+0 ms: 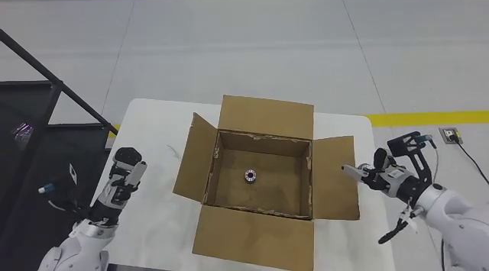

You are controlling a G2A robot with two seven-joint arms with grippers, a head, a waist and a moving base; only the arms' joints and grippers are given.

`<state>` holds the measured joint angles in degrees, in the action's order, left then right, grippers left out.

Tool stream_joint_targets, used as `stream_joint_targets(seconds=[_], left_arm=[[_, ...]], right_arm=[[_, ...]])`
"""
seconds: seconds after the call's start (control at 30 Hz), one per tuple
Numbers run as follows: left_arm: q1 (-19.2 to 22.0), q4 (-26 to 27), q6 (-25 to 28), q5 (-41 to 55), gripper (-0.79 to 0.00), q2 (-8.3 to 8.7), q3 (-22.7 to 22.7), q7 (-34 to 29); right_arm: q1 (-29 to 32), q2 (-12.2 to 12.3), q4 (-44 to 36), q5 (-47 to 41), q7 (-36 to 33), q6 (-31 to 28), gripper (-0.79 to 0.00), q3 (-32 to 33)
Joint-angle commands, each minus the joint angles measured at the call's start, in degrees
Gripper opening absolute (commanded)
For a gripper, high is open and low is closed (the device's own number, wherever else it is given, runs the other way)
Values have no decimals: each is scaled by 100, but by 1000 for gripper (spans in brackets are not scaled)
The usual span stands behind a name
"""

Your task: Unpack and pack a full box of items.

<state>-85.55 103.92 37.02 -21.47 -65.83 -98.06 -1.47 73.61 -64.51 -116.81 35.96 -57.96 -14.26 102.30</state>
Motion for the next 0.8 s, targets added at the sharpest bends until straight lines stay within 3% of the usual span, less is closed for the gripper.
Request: stream_joint_targets(seconds=[0.0, 0.37, 0.77], left_arm=[[-16, -43, 40, -18, 0, -5, 22, 28], [131, -253, 126, -2, 0, -22, 203, -47], [65, -319, 215, 47, 0, -18, 132, -95]], right_arm=[[48, 19, 42, -352, -198, -83, 0, 18], [419, 122, 39, -790, -620, 7, 0, 40], [195, 181, 215, -592, -621, 222, 0, -717]])
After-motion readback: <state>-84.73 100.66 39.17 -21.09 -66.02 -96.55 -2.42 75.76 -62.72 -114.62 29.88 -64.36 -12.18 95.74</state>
